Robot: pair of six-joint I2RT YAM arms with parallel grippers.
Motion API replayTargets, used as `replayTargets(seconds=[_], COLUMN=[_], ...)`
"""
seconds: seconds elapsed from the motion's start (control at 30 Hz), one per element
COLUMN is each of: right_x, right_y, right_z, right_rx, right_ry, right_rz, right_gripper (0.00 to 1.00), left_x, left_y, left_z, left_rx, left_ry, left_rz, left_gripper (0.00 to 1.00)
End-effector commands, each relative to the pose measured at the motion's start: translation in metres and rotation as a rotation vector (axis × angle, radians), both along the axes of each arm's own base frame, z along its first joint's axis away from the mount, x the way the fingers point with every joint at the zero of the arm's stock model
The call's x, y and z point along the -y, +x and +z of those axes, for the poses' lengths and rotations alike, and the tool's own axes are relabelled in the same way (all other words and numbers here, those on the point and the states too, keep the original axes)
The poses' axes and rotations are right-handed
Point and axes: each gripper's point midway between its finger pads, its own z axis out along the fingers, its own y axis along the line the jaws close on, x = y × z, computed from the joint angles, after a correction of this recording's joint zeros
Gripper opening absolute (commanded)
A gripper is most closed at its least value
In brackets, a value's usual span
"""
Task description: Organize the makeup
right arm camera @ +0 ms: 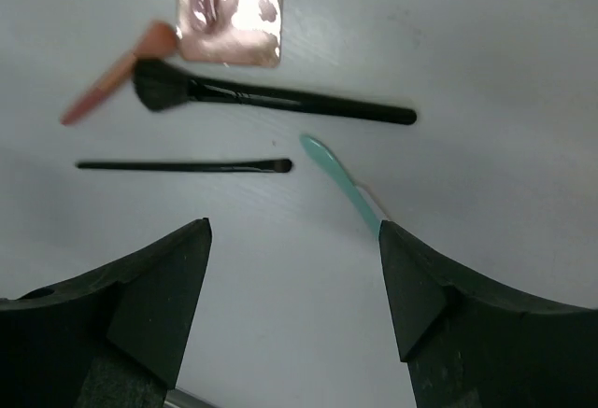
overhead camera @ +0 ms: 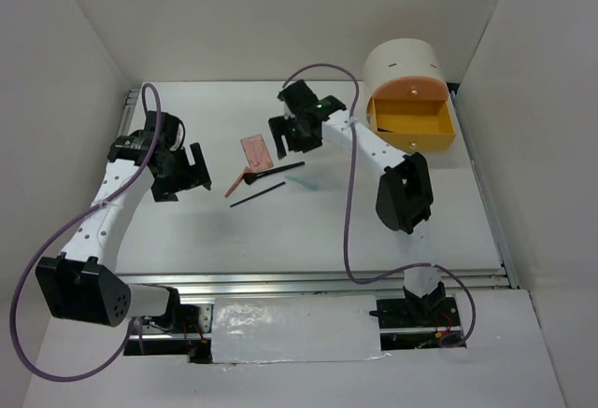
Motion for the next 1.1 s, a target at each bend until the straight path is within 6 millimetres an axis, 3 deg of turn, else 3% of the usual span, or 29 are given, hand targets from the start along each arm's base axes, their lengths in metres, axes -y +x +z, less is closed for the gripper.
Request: replayTargets(seconds=[0.0, 0.17, 0.2, 0.33, 0.37, 0.4, 0.47, 0.5, 0.57, 0.63, 0.67, 0.73, 0.77, 0.87, 1.07], right_x=[0.020, 0.007, 0.006, 0.006, 0.011, 0.010, 0.011, 0.014, 0.015, 0.009, 0.004, -0.003, -0.011, -0.028, -0.038], right_y=[-0.002, 0.005, 0.004, 0.005, 0.004, -0.001, -0.003, -0.007, -0.005, 0.002, 0.007, 0.010, 0.018, 0.018, 0.010], right_z=[-0.011, -0.034, -0.038, -0.049, -0.040, -0.057, -0.050, -0.058, -0.054, -0.048, -0.034, -0.035, -0.022, -0.029, -0.060], right_rx=[0.009, -0.047, -0.080, -0.136, -0.121, -0.169, -0.176, -0.185, -0.181, -0.151, -0.118, -0.113, -0.096, -0.135, -0.250], right_ry=[-0.139, -0.154, -0.135, -0.059, -0.031, 0.029, 0.133, 0.144, 0.191, 0.226, 0.242, 0.231, 0.271, 0.311, 0.353], right_rz=[0.125, 0.061, -0.002, -0.304, -0.387, -0.519, -0.730, -0.789, -0.889, -0.961, -0.993, -1.006, -1.006, -1.021, -1.138], right_gripper=[0.81, 0.88, 0.93, 0.99, 1.00, 1.00, 1.00, 1.00, 1.00, 0.98, 0.96, 0.94, 0.93, 0.86, 0.75], left_x=[0.008, 0.007, 0.005, 0.004, 0.005, 0.006, 0.007, 0.007, 0.008, 0.008, 0.007, 0.007, 0.006, 0.006, 0.005], left_y=[0.004, -0.004, -0.005, -0.012, -0.012, -0.012, -0.012, -0.011, -0.012, -0.014, -0.016, -0.018, -0.020, -0.025, -0.030], left_z=[0.014, 0.002, -0.001, -0.013, -0.012, -0.014, -0.015, -0.016, -0.016, -0.015, -0.016, -0.015, -0.018, -0.022, -0.027], left_rx=[0.037, -0.010, -0.020, -0.056, -0.048, -0.046, -0.039, -0.039, -0.036, -0.033, -0.033, -0.022, -0.028, -0.029, -0.029], left_ry=[-0.038, -0.025, -0.016, -0.014, -0.018, -0.026, -0.034, -0.034, -0.034, -0.032, -0.031, -0.027, -0.025, -0.026, -0.024], left_rz=[-0.023, -0.047, -0.045, -0.027, -0.025, -0.025, -0.018, -0.018, -0.021, -0.027, -0.028, -0.029, -0.029, -0.031, -0.043], left_gripper=[0.97, 0.98, 0.98, 0.98, 0.98, 0.98, 0.98, 0.98, 0.98, 0.98, 0.98, 0.98, 0.98, 0.98, 0.98])
